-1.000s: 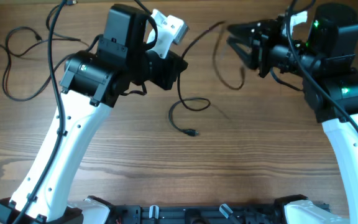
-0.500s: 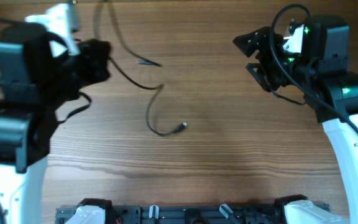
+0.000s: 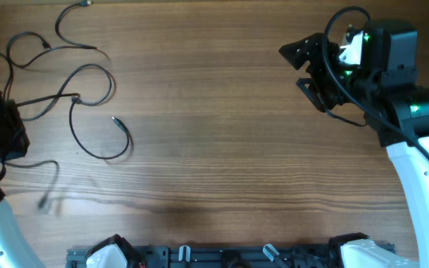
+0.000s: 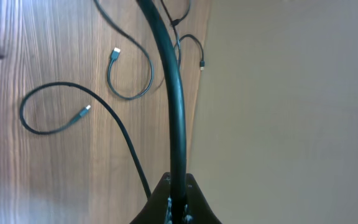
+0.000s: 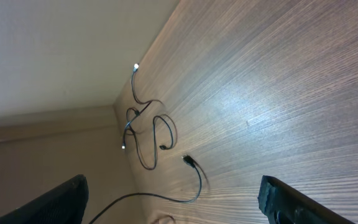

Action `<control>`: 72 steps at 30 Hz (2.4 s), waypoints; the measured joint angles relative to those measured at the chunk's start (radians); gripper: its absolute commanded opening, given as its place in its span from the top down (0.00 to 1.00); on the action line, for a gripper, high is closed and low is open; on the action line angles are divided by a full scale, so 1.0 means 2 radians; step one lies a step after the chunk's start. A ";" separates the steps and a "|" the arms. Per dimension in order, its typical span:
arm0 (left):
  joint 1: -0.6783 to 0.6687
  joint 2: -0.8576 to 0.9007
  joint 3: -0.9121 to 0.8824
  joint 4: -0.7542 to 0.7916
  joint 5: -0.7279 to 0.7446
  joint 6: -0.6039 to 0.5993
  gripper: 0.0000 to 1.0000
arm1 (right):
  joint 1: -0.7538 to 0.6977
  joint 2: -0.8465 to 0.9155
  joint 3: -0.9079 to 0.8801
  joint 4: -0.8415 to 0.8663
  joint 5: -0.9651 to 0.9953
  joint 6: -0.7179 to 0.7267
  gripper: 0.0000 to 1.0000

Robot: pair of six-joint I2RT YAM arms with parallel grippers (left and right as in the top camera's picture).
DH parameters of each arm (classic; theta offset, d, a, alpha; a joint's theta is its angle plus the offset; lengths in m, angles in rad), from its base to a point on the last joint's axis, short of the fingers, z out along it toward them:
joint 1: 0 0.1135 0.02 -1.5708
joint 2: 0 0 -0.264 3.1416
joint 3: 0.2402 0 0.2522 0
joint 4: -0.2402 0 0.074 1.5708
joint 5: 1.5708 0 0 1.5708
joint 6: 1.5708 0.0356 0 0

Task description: Untangle cables

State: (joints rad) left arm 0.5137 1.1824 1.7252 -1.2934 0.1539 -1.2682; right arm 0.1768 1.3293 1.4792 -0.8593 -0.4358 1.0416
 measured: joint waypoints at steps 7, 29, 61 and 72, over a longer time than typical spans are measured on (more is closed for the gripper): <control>0.042 0.041 0.001 -0.027 -0.004 -0.070 0.96 | 0.000 0.000 0.000 -0.009 0.013 -0.025 0.17; 0.059 0.025 0.001 -0.039 -0.019 -0.184 0.96 | 0.000 0.000 0.000 -0.043 0.058 -0.030 0.34; 0.244 0.410 0.000 0.208 -0.177 0.018 0.03 | 0.000 0.000 0.000 -0.035 0.071 -0.009 0.34; 0.088 0.410 0.001 0.216 -0.036 0.335 0.00 | 0.000 0.000 0.000 -0.040 0.071 -0.011 0.34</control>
State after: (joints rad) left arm 0.6899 2.0029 1.7264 -0.8623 0.0826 -0.5991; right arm 0.1764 1.3293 1.4792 -0.9394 -0.2932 1.0191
